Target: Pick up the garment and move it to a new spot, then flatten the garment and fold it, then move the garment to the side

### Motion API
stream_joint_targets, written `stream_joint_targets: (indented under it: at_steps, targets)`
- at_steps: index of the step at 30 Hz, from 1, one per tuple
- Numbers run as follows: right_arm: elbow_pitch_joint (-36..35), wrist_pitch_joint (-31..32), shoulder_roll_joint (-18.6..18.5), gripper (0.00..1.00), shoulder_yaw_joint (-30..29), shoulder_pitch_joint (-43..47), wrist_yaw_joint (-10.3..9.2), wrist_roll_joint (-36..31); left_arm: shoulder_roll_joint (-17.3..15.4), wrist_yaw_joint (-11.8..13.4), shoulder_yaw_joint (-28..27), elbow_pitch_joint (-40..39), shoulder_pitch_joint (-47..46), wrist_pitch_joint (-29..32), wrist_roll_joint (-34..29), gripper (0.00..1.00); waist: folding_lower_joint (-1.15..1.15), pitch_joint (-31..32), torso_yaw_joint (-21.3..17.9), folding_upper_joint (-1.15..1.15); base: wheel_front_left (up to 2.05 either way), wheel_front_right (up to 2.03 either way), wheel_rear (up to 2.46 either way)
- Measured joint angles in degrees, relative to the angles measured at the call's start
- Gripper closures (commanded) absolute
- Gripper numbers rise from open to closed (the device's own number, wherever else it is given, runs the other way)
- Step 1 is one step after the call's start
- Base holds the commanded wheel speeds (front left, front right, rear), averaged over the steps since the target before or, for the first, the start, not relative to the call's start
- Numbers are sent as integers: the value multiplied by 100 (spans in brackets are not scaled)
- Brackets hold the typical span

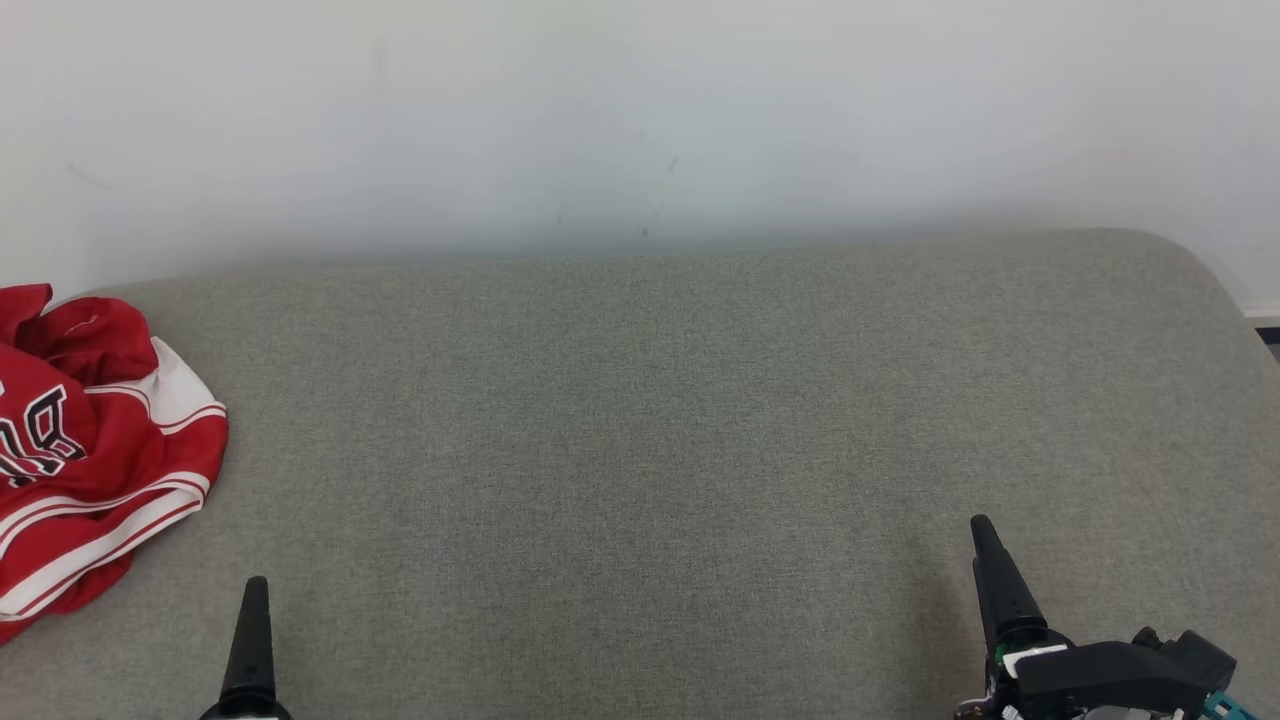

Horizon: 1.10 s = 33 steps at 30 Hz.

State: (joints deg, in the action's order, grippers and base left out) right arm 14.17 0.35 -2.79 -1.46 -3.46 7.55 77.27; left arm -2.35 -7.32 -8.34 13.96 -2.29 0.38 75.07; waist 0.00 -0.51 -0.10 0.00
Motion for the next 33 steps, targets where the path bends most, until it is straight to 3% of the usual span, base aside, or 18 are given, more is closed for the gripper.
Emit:
stream_joint_targets:
  at_steps: [7,22,33]
  targets:
    - [-55,-144,0,0,109,10,0,-673,-1,102,1,-124,87,-140,-739,0,0,-11,0,0,0,0,0]
    - [-247,-444,-1,0,277,56,0,-2554,-5,642,320,-369,264,-443,-2669,0,1,-28,15,0,0,0,0]
    - [-283,-644,-2,0,411,108,0,-3721,-13,835,452,-463,383,-643,-3663,0,1,-23,36,0,0,0,0]
